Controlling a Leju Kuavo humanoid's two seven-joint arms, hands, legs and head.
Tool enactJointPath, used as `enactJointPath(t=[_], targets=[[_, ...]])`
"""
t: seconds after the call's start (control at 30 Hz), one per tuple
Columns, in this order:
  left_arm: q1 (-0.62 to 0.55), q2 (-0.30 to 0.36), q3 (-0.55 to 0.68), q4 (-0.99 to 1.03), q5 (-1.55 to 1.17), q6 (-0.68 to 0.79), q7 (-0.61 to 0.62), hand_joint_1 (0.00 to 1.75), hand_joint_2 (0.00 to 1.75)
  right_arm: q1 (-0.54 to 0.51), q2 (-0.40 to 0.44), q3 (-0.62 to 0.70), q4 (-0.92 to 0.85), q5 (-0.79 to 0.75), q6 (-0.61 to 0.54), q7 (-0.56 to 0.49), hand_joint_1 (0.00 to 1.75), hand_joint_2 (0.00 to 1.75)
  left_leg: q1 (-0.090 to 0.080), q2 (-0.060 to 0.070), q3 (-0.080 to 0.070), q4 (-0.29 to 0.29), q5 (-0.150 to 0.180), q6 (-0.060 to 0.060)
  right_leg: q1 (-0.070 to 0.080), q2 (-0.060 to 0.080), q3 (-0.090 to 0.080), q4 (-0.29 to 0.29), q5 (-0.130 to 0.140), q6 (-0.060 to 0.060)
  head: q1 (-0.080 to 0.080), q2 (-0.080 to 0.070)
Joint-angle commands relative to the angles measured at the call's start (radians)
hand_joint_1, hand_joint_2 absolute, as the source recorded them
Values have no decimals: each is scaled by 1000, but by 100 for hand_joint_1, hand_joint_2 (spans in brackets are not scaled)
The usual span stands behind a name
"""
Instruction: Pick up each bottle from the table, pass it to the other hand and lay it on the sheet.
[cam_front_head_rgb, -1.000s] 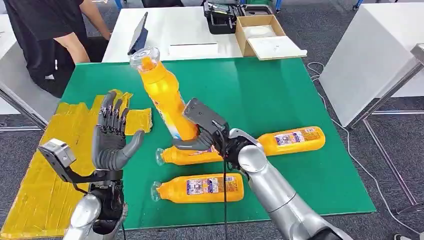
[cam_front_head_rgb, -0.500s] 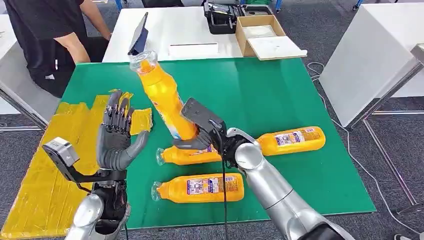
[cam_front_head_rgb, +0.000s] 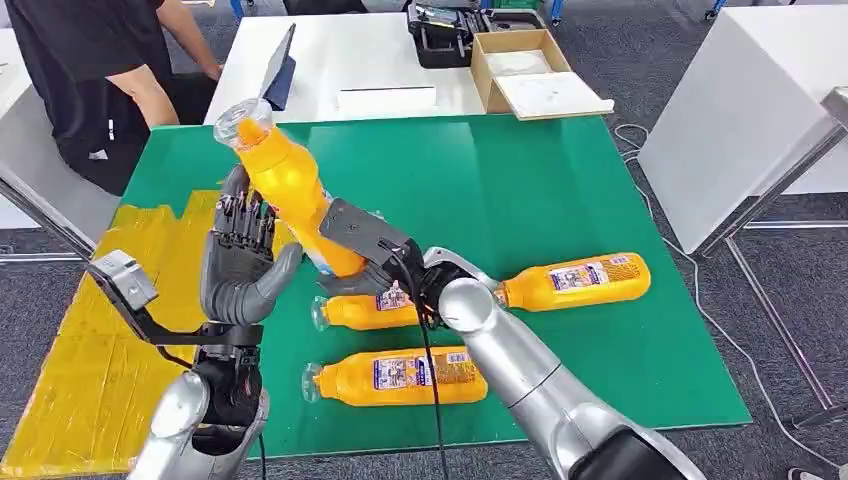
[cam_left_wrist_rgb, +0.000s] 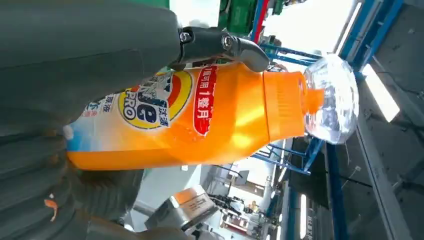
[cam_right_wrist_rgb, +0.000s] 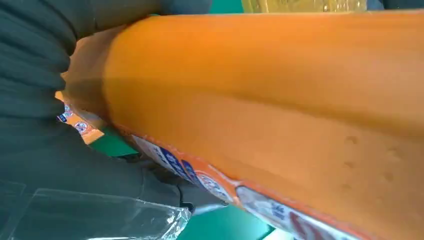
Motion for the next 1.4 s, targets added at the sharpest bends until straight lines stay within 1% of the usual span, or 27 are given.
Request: enactJointPath(t=[0.03,0.13,0.27,0.3,0.37,0.43,0.47,0.5,0.63,0.67,0.7,0.73,0.87,0.9,0.93,0.97,1.0,1.17,1.27,1.33,1.4], targets=[[-88,-9,-60,90,38,-9,52,0,175,-88,11,104,89,69,-38,-11,175,175,0,0,1,1,0,-2,0,-1,1,0,0,-1,0,0],[-118,-14,-71,118,35,-10,83,0,175,-84,22,140,77,145,-60,-2,175,175,0,0,2,1,-1,-3,0,-2,2,1,-1,-1,0,0],[-144,-17,-67,145,14,4,100,0,175,-69,41,181,68,198,-65,11,175,175,0,0,3,1,-1,-5,0,-3,3,1,-2,-1,0,0],[-147,-16,-65,147,10,6,102,0,175,-67,44,186,67,205,-67,12,175,175,0,0,5,1,-3,-8,0,-4,5,1,-3,-2,0,0],[-149,-14,-60,149,9,8,104,0,175,-62,50,191,66,208,-67,12,175,175,0,1,1,0,-1,-3,0,-1,2,0,-1,-1,0,0],[-148,-13,-59,149,9,8,104,0,175,-61,50,191,66,208,-67,12,175,175,0,1,3,0,-1,-5,0,-2,3,0,-2,-2,0,0],[-147,-13,-53,149,6,11,106,0,175,-61,52,195,63,215,-67,9,175,175,0,0,1,0,0,-2,1,-2,1,0,-1,-1,0,0],[-146,-15,-46,148,4,14,109,0,175,-57,56,194,58,217,-67,6,175,175,0,-1,2,0,-1,-4,1,-3,2,0,-2,-1,0,0],[-145,-13,-28,150,1,16,114,0,175,-50,64,202,45,226,-65,4,175,175,0,1,1,0,-1,-3,0,0,1,0,-1,-1,0,0],[-145,-13,-28,150,1,16,114,0,175,-50,64,202,45,226,-65,4,175,175,0,2,4,1,-2,-6,0,-1,4,1,-2,-2,0,0],[-145,-13,-28,150,1,16,114,0,175,-50,64,202,45,226,-65,4,175,175,0,1,1,0,-1,-3,0,-1,1,0,-1,-1,0,0],[-143,-12,-24,152,2,17,114,0,175,-49,63,201,39,227,-65,4,175,175,0,1,2,0,-1,-5,0,-2,2,1,-1,-1,0,0],[-141,-11,-20,150,1,16,114,0,175,-43,57,198,36,236,-60,3,175,175,0,1,0,0,0,-2,0,-1,0,0,0,-1,0,0],[-141,-11,-20,150,1,16,114,0,175,-43,57,198,36,236,-60,3,175,175,0,1,3,0,-2,-5,0,-1,3,1,-2,-2,0,0],[-142,-10,-19,149,1,16,114,0,175,-42,56,198,38,236,-59,2,175,175,0,0,1,0,0,-3,0,-2,1,0,-1,-1,0,0],[-142,-10,-19,149,1,16,114,0,175,-42,56,198,38,236,-59,2,175,175,0,0,3,0,-1,-5,0,-2,3,1,-2,-1,0,0],[-142,-10,-19,149,1,16,114,0,175,-42,56,198,38,236,-59,2,175,175,0,0,0,0,0,-2,0,-1,1,0,0,-1,0,0],[-140,-5,-12,142,0,14,115,0,175,-49,59,207,56,248,-51,-5,175,175,0,0,1,0,0,-3,0,-1,1,0,-1,-1,0,0],[-141,7,-19,141,-2,-16,130,0,175,-59,64,216,68,251,-53,-8,175,175,0,1,2,0,-1,-4,0,-1,2,1,-1,-1,0,0],[-151,32,-50,144,-21,-75,158,0,175,-61,65,218,68,253,-53,-9,175,175,0,1,0,0,0,-2,0,0,0,0,0,-1,0,0],[-153,36,-54,146,-26,-82,163,0,175,-62,65,218,68,253,-53,-9,175,175,0,1,1,0,-1,-4,0,-1,1,1,-1,-1,0,0]])
